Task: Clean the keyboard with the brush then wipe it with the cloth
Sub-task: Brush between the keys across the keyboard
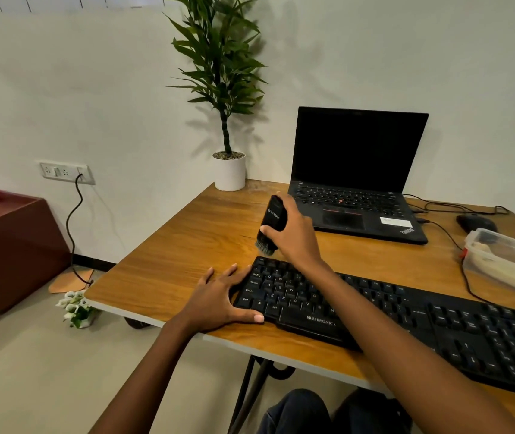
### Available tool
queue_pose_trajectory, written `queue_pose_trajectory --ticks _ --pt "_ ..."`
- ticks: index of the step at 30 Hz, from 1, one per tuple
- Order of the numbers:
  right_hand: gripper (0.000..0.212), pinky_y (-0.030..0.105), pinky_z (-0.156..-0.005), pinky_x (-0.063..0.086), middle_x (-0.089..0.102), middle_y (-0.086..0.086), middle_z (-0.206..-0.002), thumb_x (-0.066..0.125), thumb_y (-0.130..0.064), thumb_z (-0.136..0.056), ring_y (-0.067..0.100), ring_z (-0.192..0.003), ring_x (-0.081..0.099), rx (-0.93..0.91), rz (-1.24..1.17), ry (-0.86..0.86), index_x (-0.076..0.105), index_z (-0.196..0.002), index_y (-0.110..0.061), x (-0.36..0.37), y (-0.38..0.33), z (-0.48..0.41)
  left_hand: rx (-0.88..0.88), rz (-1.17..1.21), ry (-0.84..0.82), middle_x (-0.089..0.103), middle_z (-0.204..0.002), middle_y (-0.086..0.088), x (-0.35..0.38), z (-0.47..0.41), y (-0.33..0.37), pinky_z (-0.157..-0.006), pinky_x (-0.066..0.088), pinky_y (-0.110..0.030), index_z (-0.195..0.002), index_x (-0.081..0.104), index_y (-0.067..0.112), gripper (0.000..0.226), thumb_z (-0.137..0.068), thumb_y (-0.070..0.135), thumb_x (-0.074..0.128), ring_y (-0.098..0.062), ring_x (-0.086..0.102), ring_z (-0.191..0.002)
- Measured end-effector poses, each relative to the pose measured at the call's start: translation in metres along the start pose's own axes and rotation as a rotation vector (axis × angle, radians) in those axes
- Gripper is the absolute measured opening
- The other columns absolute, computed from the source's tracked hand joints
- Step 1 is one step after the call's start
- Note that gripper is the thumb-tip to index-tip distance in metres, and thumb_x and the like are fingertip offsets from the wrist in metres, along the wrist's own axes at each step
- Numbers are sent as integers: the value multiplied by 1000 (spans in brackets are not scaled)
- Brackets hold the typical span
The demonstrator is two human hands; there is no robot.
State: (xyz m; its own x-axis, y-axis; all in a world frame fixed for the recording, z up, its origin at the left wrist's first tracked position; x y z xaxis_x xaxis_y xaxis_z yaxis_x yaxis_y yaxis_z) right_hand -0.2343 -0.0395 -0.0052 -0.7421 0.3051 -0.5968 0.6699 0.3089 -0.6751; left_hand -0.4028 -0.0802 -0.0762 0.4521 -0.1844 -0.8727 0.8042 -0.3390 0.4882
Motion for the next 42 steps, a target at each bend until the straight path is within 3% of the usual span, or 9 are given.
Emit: queue_pose_trajectory --ticks 6,13,17,23,29,33,37,40,42 --pt "62 30 -63 49 64 9 -102 66 -18 -81 25 -88 63 -164 309 -156 35 -135 -21 28 -10 12 4 -4 8 14 -158 0 -2 3 5 -114 -7 -28 -150 12 30 149 -21 104 23 6 -5 -122" --pt "55 41 -70 54 64 13 -104 63 -15 -82 32 -93 62 -73 298 -83 39 -132 -17 14 -16 -15 6 26 18 16 -158 2 -2 2 4 -113 -5 -26 -150 13 29 150 -21 104 24 7 -3 -122" --pt "57 33 -64 51 65 11 -100 64 -17 -82 28 -86 63 -144 330 -158 38 -132 -19 19 -20 14 16 37 34 20 -157 4 -1 1 4 -115 -3 -29 -150 18 25 142 -29 99 32 6 -4 -125" --pt "63 35 -72 54 63 7 -109 69 -19 -77 24 -91 62 -232 161 -339 40 -133 -22 14 -42 58 71 52 60 56 -132 8 9 -8 -10 -119 5 -33 -127 51 25 123 -35 103 31 -4 39 -131" --pt "69 34 -74 56 61 6 -117 71 -19 -77 21 -95 61 -124 86 -229 35 -136 -29 3 -26 33 81 47 65 31 -152 5 5 -2 -3 -115 -4 -28 -136 44 28 124 -36 100 34 7 10 -132" --pt "82 35 -76 57 59 3 -119 74 -20 -75 18 -96 61 -188 -20 -371 26 -139 -38 6 -23 59 71 45 39 42 -146 6 5 -2 -5 -116 -2 -30 -139 38 25 131 -34 103 29 -3 27 -137" --pt "94 28 -88 46 51 2 -126 77 -10 -70 17 -113 53 45 -276 -196 21 -143 -29 -30 -2 28 -23 167 -176 10 -158 1 -6 -1 -8 -117 -1 -40 -150 -1 32 128 -47 85 54 -20 -5 -144" --pt "83 39 -97 46 48 3 -127 76 -6 -71 16 -113 49 122 -358 -33 31 -138 -23 -53 24 -5 -22 528 -115 20 -156 2 -11 -13 -9 -105 36 -23 -150 11 32 87 -81 62 55 -19 20 -141" --pt "75 46 -87 53 48 -1 -120 76 -5 -71 22 -113 52 111 -342 -81 37 -133 -22 -52 35 -19 -24 719 43 34 -150 2 -10 -33 -1 -95 38 -14 -142 34 23 45 -99 35 38 -13 34 -134"
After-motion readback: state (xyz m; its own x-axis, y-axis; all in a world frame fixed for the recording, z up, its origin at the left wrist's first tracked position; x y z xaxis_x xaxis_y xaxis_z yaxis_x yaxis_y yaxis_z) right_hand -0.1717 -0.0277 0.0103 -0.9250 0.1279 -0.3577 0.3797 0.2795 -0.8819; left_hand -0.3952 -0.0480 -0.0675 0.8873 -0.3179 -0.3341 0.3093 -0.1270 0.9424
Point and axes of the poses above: each hand's wrist, its own z-axis away from the middle knuckle, its own x-axis out of the palm, y = z × x, the point moved 1 cm from there along -z, towards the middle knuckle
